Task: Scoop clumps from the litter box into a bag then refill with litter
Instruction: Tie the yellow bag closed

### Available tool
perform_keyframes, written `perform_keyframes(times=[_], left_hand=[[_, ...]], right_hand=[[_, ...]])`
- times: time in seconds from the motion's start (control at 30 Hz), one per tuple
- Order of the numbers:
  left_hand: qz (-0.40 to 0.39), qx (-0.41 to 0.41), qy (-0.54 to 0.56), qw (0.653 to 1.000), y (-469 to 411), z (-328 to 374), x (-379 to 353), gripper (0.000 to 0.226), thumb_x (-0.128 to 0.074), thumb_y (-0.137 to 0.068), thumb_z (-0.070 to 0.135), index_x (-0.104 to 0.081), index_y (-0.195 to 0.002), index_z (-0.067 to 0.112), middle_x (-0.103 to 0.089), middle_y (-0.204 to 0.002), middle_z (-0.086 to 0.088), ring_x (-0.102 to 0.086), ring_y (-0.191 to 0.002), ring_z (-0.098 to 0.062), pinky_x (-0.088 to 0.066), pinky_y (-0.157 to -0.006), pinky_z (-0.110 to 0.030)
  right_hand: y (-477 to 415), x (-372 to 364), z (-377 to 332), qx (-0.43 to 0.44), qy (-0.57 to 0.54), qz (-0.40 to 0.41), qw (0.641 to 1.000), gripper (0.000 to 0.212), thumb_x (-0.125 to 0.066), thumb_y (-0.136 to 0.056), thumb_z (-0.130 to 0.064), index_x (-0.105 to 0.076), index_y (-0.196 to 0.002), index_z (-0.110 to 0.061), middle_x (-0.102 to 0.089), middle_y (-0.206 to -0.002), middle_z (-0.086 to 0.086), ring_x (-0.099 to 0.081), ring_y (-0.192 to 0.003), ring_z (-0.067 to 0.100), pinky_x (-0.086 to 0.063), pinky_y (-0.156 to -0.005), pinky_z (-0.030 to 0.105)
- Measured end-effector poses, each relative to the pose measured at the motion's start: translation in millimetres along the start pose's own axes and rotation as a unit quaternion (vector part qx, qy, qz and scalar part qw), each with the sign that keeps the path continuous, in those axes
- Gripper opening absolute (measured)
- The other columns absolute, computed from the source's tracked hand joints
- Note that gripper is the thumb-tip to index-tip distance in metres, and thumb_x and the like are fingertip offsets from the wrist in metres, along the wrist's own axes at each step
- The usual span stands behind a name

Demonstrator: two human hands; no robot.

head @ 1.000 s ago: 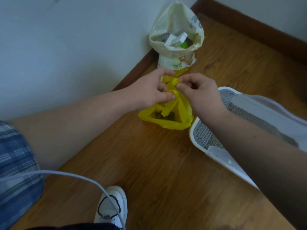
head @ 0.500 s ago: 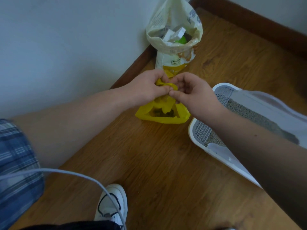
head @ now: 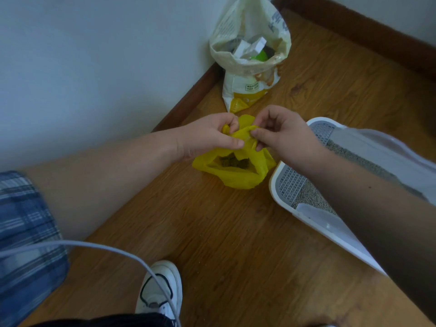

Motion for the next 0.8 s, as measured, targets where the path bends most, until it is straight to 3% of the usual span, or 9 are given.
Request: perform_keyframes(times=[0.1,0.2,0.27,0.33,0.47,0.57,0.67,0.8], left_hand=[[0.002,0.007,-0.018,1.0,0,2,-1,0.042,-0.082,-0.068,0.029,-0.04,-0.077,0.022,-0.048,-0.075,0.003,-0.048,-0.069,-0.01,-0.041,-0.062,-0.028],[0.042,0.005,-0.107,0.993,0,1,-4,0.042,-0.08,-0.065,0.037,-0.043,-0.08,0.024,-0.053,-0.076,0.003,-0.052,-0.072,-0.011,-0.045,-0.065,-0.034],[0.065,0.004,-0.175,0.982,-1,2,-6,0.031,-0.073,-0.069,0.03,-0.045,-0.082,0.025,-0.053,-0.076,0.002,-0.052,-0.069,-0.011,-0.045,-0.063,-0.035],[0.072,0.006,-0.21,0.975,-1,3,-6,0.023,-0.064,-0.068,0.023,-0.046,-0.082,0.026,-0.052,-0.076,-0.001,-0.05,-0.066,-0.011,-0.042,-0.06,-0.034],[0.095,-0.005,-0.258,0.961,1,1,-6,0.024,-0.066,-0.081,0.017,-0.047,-0.085,0.03,-0.056,-0.075,-0.001,-0.05,-0.064,-0.009,-0.042,-0.059,-0.03],[0.117,-0.022,-0.325,0.938,4,1,-11,0.025,-0.068,-0.087,0.019,-0.046,-0.09,0.031,-0.061,-0.071,0.005,-0.053,-0.059,-0.001,-0.038,-0.053,-0.018],[0.129,-0.062,-0.412,0.9,8,1,-15,0.023,-0.066,-0.091,0.026,-0.045,-0.1,0.028,-0.059,-0.075,0.001,-0.056,-0.067,-0.01,-0.041,-0.058,-0.027],[0.15,-0.129,-0.44,0.876,13,0,-17,0.02,-0.065,-0.091,0.022,-0.048,-0.102,0.02,-0.049,-0.075,0.008,-0.05,-0.068,-0.009,-0.039,-0.061,-0.035]], right_hand=[[1,-1,4,0.019,0.04,0.023,0.999,0.01,-0.066,-0.087,-0.015,-0.059,-0.085,-0.022,-0.064,-0.087,0.003,-0.062,-0.079,0.018,-0.053,-0.078,0.038],[1,-7,2,0.027,0.022,0.018,0.999,0.014,-0.059,-0.094,-0.014,-0.052,-0.087,-0.025,-0.068,-0.106,-0.003,-0.063,-0.103,0.007,-0.05,-0.092,0.03],[1,-13,2,0.007,0.021,0.017,1.0,0.019,-0.055,-0.098,-0.013,-0.048,-0.087,-0.026,-0.064,-0.095,-0.009,-0.059,-0.089,0.0,-0.046,-0.082,0.025],[0,-17,4,-0.007,0.05,0.031,0.998,0.018,-0.053,-0.099,-0.02,-0.046,-0.086,-0.028,-0.055,-0.081,-0.009,-0.05,-0.074,0.003,-0.042,-0.072,0.029],[0,-22,7,-0.048,0.076,0.064,0.994,0.011,-0.049,-0.103,-0.025,-0.048,-0.091,-0.025,-0.055,-0.077,-0.009,-0.049,-0.065,0.002,-0.038,-0.062,0.023],[-1,-24,11,-0.084,0.098,0.076,0.989,0.011,-0.048,-0.103,-0.028,-0.051,-0.096,-0.02,-0.056,-0.076,-0.009,-0.051,-0.067,0.003,-0.038,-0.058,0.019],[-3,-25,16,-0.129,0.104,0.083,0.983,0.013,-0.054,-0.1,-0.031,-0.053,-0.092,-0.02,-0.054,-0.071,-0.008,-0.05,-0.06,0.005,-0.036,-0.047,0.014],[-5,-26,21,-0.176,0.109,0.074,0.975,0.016,-0.065,-0.089,-0.023,-0.055,-0.077,-0.025,-0.057,-0.069,-0.006,-0.053,-0.061,0.01,-0.042,-0.056,0.025]])
Point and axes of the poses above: each hand's wrist, its own y-axis away from the middle knuckle, its own x-axis out of the back of the hand, z = x × y, the point moved 1 cm from there along -y, towards the middle knuckle
